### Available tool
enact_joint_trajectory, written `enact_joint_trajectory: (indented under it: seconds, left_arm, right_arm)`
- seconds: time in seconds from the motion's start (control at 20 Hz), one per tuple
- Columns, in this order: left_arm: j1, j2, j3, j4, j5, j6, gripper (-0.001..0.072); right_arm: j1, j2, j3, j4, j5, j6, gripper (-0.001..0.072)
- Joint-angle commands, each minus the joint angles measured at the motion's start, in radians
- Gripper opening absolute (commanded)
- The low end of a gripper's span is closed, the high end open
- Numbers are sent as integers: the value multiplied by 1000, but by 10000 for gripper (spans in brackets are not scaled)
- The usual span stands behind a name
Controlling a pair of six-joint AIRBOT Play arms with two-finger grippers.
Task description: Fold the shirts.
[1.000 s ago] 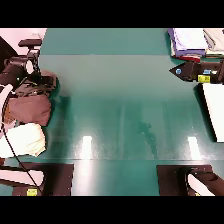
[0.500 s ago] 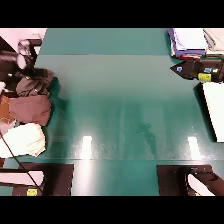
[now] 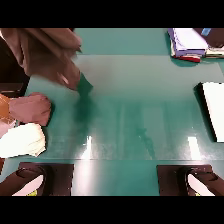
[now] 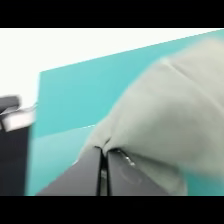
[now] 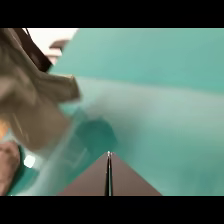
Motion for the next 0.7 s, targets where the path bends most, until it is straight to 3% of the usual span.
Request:
enact_joint_trajectory:
  seconds: [0.0,0.15,0.3,0.35,0.4,0.45,0.65]
  left_arm:
    - [-189,37,32,-78,-126,42,24]
    - [-404,-71,24,-177,-133,45,25]
    - [-582,-245,24,-261,-121,111,28]
    - [-615,-306,24,-293,-116,142,208]
    - [-629,-359,24,-317,-117,146,571]
    - [-629,-394,24,-324,-124,142,641]
    - [-488,-397,25,-317,-186,102,642]
  right_arm:
    - [1,0,93,0,3,-1,21]
    - [1,0,129,0,3,0,20]
    - [1,1,140,0,11,-1,21]
    - [1,0,140,0,18,0,21]
    - [1,1,140,-1,25,0,21]
    - [1,1,140,-1,29,0,21]
    - [1,0,140,-2,26,0,21]
